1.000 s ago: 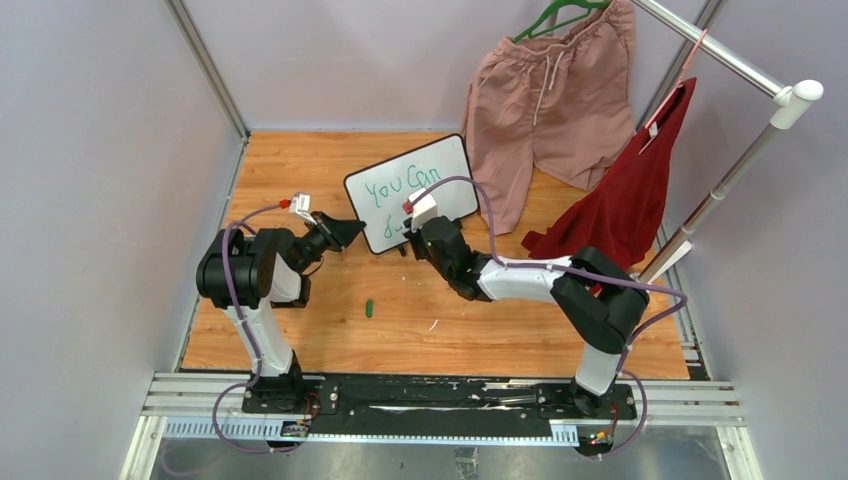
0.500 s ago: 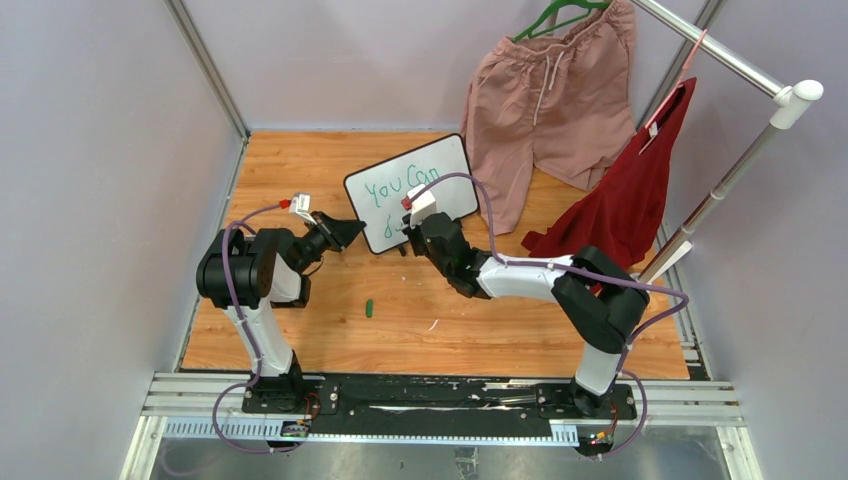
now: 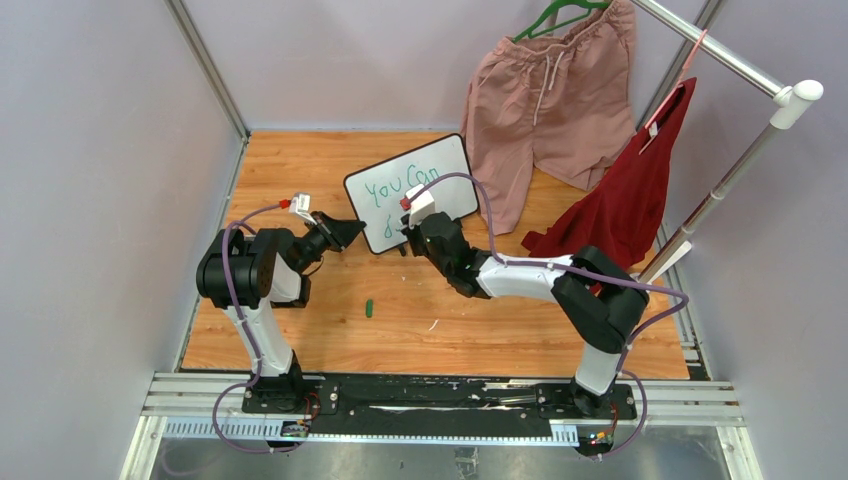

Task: Write a sentence on the whiteboard

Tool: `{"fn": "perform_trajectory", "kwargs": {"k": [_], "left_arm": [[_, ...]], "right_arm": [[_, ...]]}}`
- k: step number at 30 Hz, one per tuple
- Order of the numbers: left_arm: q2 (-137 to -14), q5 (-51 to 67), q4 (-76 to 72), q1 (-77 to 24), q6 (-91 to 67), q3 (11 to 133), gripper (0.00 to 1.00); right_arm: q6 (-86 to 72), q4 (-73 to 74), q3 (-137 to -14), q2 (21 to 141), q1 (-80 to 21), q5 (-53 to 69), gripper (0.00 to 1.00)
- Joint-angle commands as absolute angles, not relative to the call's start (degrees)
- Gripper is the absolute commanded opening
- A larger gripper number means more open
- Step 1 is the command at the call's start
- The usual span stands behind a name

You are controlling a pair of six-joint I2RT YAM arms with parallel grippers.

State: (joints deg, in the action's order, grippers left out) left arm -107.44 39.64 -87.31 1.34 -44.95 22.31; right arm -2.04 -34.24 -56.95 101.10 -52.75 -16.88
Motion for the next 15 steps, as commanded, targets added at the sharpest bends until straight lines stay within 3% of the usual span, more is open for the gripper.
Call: {"fn": "perform_trajectory", "kwargs": {"k": [1,15], "left_arm": [[-108.5,39.6,-89.2,1.1,-44.1,22.1,0.00],[-108.6,39.6,-89.3,1.1,-44.1,22.1,0.00]], "right_arm": [[-1.6,-34.4,-58.7,102.3,-53.7,-15.8,0.00],[-2.3,-34.6,-57.1,102.4,-54.6,-15.7,0.00]]}}
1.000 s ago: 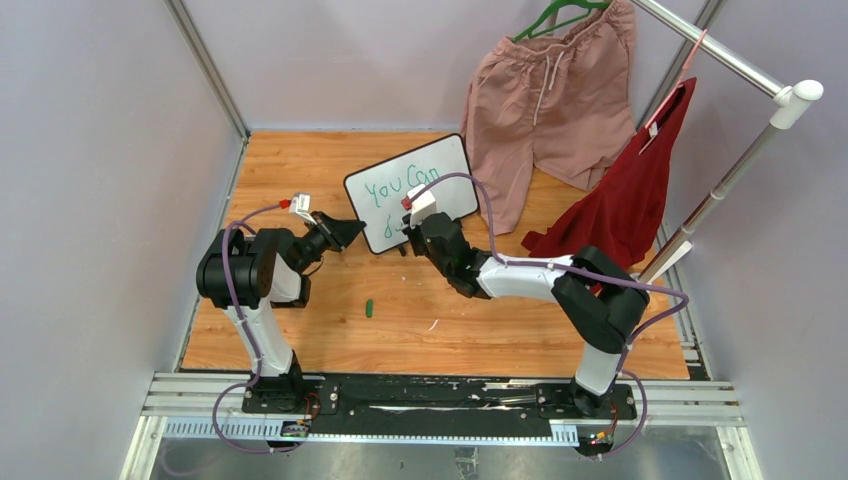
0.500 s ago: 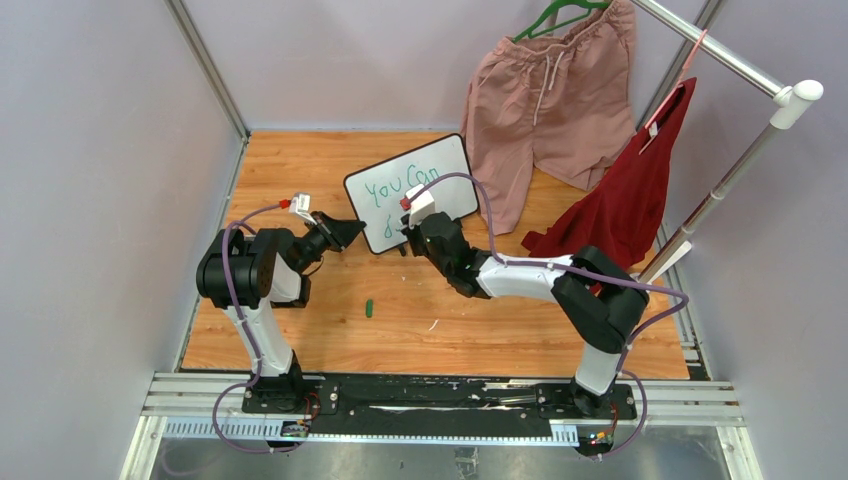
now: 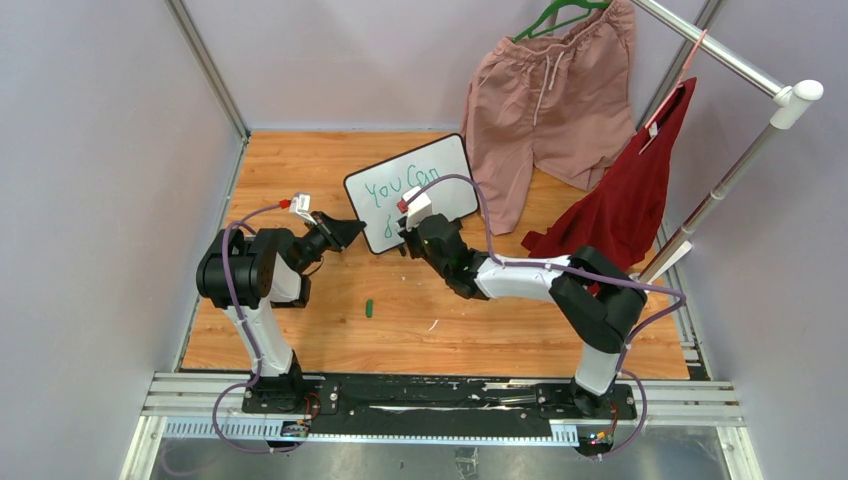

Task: Write a sentence on the whiteboard

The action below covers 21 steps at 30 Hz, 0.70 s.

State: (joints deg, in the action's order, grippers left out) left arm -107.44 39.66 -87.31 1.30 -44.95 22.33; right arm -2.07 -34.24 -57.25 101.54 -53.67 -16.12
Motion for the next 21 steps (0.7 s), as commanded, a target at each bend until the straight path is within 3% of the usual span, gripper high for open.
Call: {"fn": "perform_trajectory", "kwargs": {"k": [1,21], "left_arm": [[-108.6,39.6,-89.3,1.1,-44.1,22.1,0.00],[-108.5,39.6,-89.2,1.0,-44.1,22.1,0.00]], "right_arm": [[-2.3,-34.6,-57.0,102.4,-54.7,-15.7,0.00],[-2.4,-34.9,-54.3,101.1,-54.9,-18.0,0.00]]}}
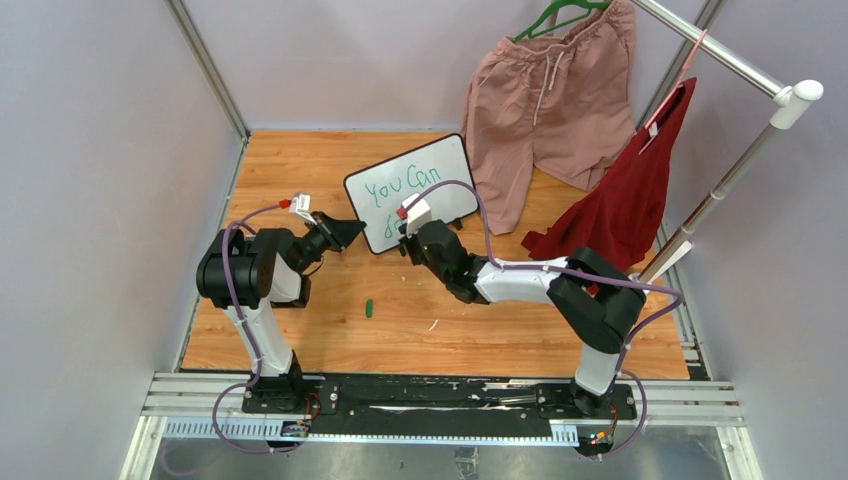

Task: Write a sentence on the whiteboard

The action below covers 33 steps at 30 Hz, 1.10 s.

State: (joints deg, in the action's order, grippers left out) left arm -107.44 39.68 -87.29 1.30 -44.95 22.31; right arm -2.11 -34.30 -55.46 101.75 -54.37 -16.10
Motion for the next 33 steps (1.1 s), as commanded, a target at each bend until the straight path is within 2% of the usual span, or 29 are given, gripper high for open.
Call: {"fn": "perform_trajectory", "kwargs": {"k": [1,11,16,20,26,33], "left_arm": [[-108.5,39.6,-89.3,1.0,-44.1,22.1,0.00],[-108.5,39.6,-89.2,1.0,-44.0,22.1,0.00],[-108.5,39.6,-89.2,1.0,-44.0,22.1,0.00],[-108.5,39.6,-89.2,0.9,-44.0,22.1,0.00],[-108.6,39.6,-89.3,1.1,-44.1,22.1,0.00],[-108.7,39.6,-89.3,1.0,-44.2,22.1,0.00]], "right_arm": [[-2.4,-35.1,-54.0,100.6,-54.9,-18.0,0.00],[-1.1,-36.1,-52.3,91.0,-53.8,-18.9,0.00],[-3.6,-36.3,-51.4,89.2,-49.3,-18.4,0.00],[-8.1,-37.9,-50.1,87.9,-44.4,-13.5,0.00],[-7.3,-40.4,-50.0,89.2,-42.6,-6.0,0.00],[-5.5,-40.9,-50.4,91.6,-44.6,-5.6,0.00]]}}
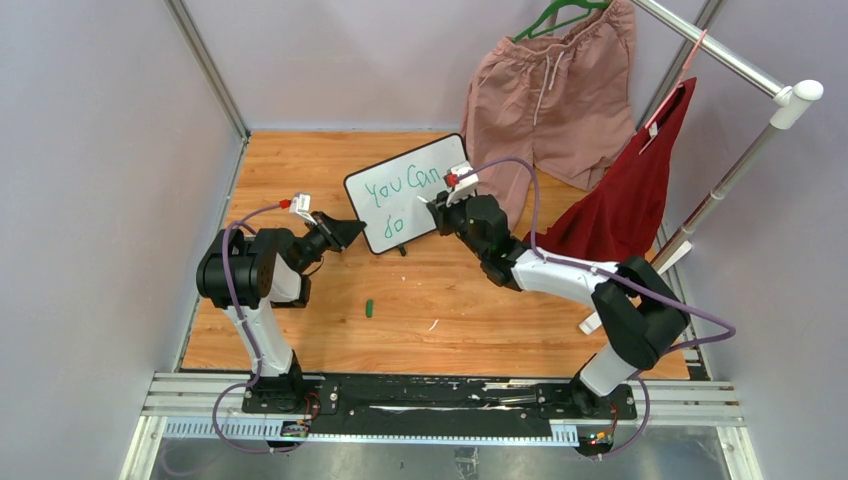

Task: Write a sentence on the whiteboard

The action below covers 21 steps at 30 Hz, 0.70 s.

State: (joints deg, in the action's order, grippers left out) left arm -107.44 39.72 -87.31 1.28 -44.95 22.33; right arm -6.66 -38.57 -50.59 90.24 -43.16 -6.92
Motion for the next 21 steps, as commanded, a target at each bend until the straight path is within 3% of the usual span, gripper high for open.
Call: {"fn": "perform_trajectory", "kwargs": {"k": [1,21], "left_arm": [[-108.7,39.7,-89.3,1.1,-44.2,22.2,0.00],[-108.7,39.6,-89.2,1.1,-44.2,22.1,0.00]], "right_arm": [[-5.0,-40.8,-50.5,91.8,-45.0,-6.0,0.00],[-1.8,-40.6,-51.3,95.1,-48.2,-11.2,0.00]]}}
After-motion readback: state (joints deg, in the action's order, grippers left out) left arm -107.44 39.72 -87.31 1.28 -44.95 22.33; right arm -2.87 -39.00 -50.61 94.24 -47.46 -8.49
